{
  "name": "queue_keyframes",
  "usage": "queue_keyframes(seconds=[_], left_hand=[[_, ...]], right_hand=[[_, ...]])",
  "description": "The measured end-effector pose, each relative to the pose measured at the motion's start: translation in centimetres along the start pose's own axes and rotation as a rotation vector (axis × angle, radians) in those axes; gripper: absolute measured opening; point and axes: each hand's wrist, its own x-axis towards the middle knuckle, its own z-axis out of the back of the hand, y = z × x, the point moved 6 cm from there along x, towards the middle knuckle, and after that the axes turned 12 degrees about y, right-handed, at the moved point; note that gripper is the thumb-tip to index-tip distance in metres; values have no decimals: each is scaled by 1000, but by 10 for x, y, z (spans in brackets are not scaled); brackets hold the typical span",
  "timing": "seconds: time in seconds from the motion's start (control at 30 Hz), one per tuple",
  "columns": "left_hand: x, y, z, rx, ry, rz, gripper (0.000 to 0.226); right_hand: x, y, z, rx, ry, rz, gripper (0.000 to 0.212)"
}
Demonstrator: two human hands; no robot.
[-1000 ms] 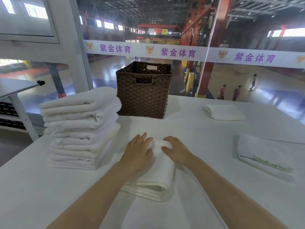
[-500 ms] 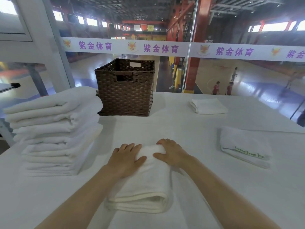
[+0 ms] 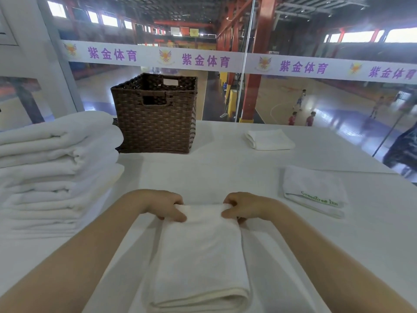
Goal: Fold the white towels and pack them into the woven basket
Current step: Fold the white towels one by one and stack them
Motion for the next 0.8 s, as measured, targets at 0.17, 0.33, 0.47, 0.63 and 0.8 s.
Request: queue_keyframes(seconds=[0.17, 0.33, 0.47, 0.63, 0.8], left_hand=[[-4, -13, -13, 55, 159, 20, 49], [-10, -20, -30, 82, 358, -11, 46], [-18, -19, -21, 121, 316, -1, 38], [-39, -14, 30, 208, -23, 29, 32], [-75, -10, 92, 250, -557, 35, 28]], right_hand=[[-10, 3, -6, -92, 102, -15, 37], [-15, 14, -12, -89, 268, -55, 46], [-15, 33, -7, -209, 327, -46, 38], [-16, 78, 27, -284, 119, 59, 24], [-32, 139, 66, -465, -313, 249, 29]])
